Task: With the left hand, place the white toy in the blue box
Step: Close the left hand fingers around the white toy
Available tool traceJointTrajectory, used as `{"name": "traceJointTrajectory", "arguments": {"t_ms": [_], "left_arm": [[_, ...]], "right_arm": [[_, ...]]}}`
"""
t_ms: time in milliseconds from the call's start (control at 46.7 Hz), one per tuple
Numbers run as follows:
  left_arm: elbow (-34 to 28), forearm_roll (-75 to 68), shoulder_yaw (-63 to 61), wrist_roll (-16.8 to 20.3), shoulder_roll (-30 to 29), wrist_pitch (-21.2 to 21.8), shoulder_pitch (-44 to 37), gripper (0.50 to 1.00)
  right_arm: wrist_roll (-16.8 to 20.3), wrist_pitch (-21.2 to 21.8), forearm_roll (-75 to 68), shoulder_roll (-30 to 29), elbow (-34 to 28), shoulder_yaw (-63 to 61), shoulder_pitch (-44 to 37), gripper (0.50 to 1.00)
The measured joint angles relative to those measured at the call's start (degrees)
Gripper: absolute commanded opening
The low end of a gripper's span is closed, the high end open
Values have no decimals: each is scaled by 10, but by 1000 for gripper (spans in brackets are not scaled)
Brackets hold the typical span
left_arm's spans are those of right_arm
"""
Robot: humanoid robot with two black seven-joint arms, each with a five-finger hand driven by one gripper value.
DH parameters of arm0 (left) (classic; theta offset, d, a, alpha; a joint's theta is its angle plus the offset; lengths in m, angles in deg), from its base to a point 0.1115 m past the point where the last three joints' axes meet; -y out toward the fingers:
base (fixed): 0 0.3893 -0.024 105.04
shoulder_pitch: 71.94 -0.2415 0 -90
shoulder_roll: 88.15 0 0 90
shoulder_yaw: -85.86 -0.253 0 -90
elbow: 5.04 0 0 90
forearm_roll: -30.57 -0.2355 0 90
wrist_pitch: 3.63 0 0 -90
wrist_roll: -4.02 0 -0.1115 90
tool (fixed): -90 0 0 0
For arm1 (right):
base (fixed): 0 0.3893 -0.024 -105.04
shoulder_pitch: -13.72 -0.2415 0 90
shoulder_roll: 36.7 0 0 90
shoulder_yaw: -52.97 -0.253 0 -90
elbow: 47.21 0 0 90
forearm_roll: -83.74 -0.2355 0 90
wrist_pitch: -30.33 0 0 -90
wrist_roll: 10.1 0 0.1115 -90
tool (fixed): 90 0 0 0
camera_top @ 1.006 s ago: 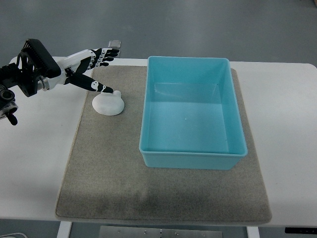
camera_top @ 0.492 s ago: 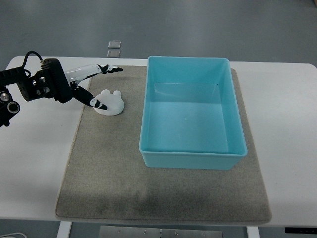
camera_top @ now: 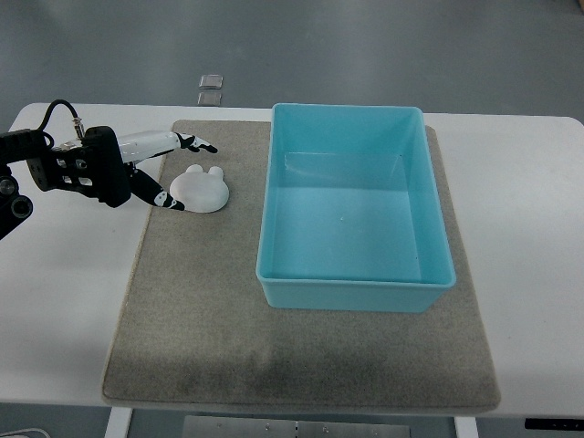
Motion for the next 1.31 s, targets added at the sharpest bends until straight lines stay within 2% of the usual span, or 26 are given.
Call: {"name": "traceJointTrajectory", "arguments": {"t_ms": [300, 556, 1156, 1305], "left_arm": [[0, -25, -30, -4, 3, 45, 1, 868], [0, -26, -42, -4, 4, 54, 1, 866], [0, -49, -43, -7, 4, 68, -5, 804], [0, -50, -43, -7, 4, 67, -5, 801]], "right_arm": [[0, 0, 0, 0, 0, 0, 0, 936], [0, 0, 0, 0, 0, 0, 0, 936], [0, 0, 0, 0, 0, 0, 0, 936], [0, 0, 0, 0, 0, 0, 0, 936]]}}
